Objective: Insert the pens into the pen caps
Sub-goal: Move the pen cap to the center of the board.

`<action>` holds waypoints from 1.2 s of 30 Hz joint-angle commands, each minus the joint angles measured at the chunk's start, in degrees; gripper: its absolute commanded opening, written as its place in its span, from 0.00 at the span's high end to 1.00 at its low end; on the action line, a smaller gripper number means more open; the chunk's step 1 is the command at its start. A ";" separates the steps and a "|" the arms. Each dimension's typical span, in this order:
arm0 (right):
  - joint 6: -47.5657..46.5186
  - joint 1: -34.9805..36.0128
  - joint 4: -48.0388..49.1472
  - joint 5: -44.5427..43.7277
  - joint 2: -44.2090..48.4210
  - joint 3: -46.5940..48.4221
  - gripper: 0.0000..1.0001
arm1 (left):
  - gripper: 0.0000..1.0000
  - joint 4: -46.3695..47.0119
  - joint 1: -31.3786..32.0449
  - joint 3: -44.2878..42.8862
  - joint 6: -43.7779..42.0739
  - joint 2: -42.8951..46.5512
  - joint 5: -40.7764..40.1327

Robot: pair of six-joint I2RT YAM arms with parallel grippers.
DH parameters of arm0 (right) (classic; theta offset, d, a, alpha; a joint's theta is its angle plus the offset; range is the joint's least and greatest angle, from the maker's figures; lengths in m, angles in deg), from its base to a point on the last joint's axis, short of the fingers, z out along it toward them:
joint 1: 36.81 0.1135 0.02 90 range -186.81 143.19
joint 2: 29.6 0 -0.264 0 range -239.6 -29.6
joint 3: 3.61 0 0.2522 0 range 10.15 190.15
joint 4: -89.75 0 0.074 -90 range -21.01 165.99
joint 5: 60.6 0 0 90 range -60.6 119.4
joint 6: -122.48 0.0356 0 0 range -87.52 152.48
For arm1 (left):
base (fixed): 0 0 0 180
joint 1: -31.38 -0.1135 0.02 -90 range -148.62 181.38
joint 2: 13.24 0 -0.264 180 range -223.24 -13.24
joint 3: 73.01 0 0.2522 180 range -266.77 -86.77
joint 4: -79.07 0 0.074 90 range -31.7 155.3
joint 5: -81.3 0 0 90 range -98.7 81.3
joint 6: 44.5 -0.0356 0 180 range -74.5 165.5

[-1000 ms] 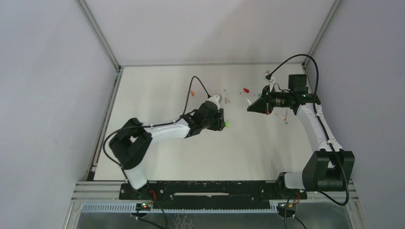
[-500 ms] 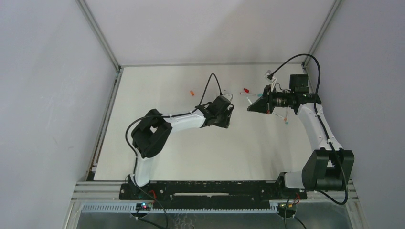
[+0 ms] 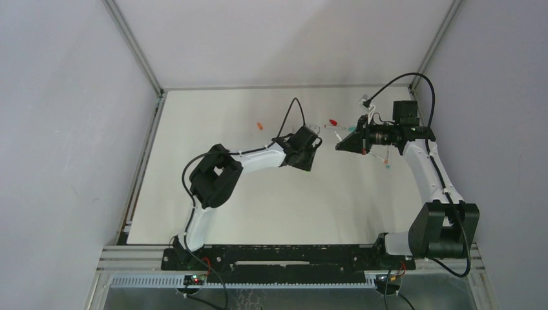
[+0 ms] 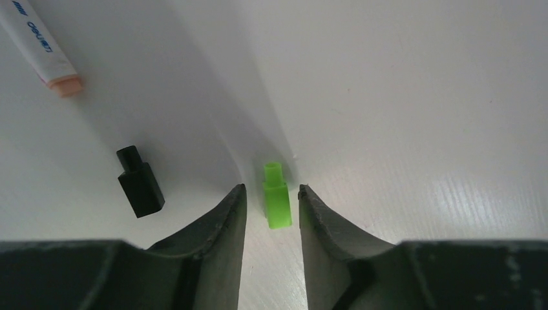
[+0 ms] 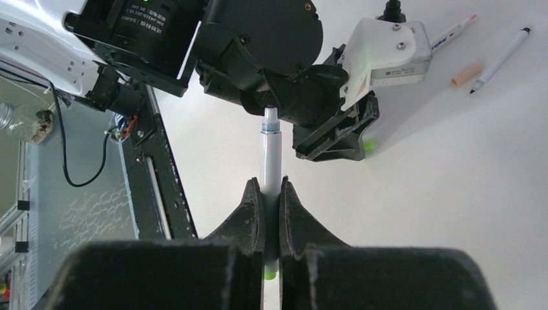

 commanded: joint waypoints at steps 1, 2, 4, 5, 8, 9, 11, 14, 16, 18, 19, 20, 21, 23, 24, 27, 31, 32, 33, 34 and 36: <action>-1.27 -0.60 0.17 1.65 -0.29 0.53 1.00 | 0.64 -2.73 -0.30 -3.21 -1.78 -1.30 0.85; -1.26 -0.62 0.17 1.77 -0.31 0.51 1.00 | 0.67 -3.28 -0.28 -3.40 -2.11 -1.46 0.87; -1.27 -0.78 0.08 1.79 -0.38 0.54 1.00 | 0.72 -4.17 -0.22 -3.73 -2.59 -1.42 0.66; -1.26 -0.79 0.08 1.83 -0.40 0.47 1.00 | 0.74 -4.54 -0.09 -3.66 -2.94 -1.25 0.44; -1.48 -0.96 -0.05 1.92 -0.48 0.55 1.00 | 0.79 -5.48 0.53 -2.90 -4.78 -0.05 -0.68; -1.57 -0.97 -0.13 2.04 -0.49 0.47 1.00 | 0.81 -5.51 0.80 -2.34 -5.73 0.61 -0.86; -1.89 -1.12 -0.60 2.80 -0.65 0.54 1.00 | 0.84 -5.24 1.52 -0.38 -9.16 2.68 -0.87; -3.13 -1.62 -1.66 4.91 -0.71 0.55 1.00 | 0.89 -3.73 3.21 5.77 -16.19 7.74 -0.21; -4.21 -1.75 -2.37 5.68 -0.60 0.55 1.00 | 0.90 -2.86 4.35 11.04 -20.80 11.92 0.46; -5.14 -1.76 -2.95 6.38 -0.36 0.53 1.00 | 0.91 -1.75 4.91 16.68 -23.96 16.14 1.37; -5.48 -1.76 -3.18 6.71 -0.20 0.55 1.00 | 0.91 -1.21 5.08 19.45 -26.05 18.28 2.35; -5.83 -1.76 -3.34 6.96 -0.02 0.55 1.00 | 0.90 -0.63 5.21 21.89 -27.45 20.18 3.36; -5.92 -1.76 -3.43 7.09 0.10 0.54 1.00 | 0.89 0.02 5.31 24.38 -28.65 22.17 3.95; -6.34 -1.76 -3.61 7.15 0.28 0.55 1.00 | 0.87 1.36 5.62 28.35 -30.72 25.44 7.62; -6.35 -1.76 -3.67 7.19 0.30 0.51 1.00 | 0.85 2.23 5.71 29.91 -31.24 26.89 8.76; -6.52 -1.76 -3.82 7.23 0.22 0.51 1.00 | 0.83 2.48 5.67 32.07 -32.06 27.60 9.93; -6.71 -1.85 -3.97 7.16 0.22 0.52 1.00 | 0.82 2.22 5.67 32.87 -32.28 26.42 10.36; -6.72 -1.85 -3.96 7.16 0.22 0.55 1.00 | 0.82 2.03 5.67 32.87 -32.49 26.10 10.50; -6.67 -1.85 -3.95 7.18 0.22 0.55 1.00 | 0.82 1.71 5.69 32.79 -32.84 25.77 10.63; -6.67 -1.85 -3.90 7.19 0.22 0.51 1.00 | 0.82 1.24 5.72 32.69 -33.12 25.38 10.60; -6.71 -1.85 -4.03 7.14 0.18 0.50 1.00 | 0.80 0.26 5.68 32.30 -33.61 24.82 9.97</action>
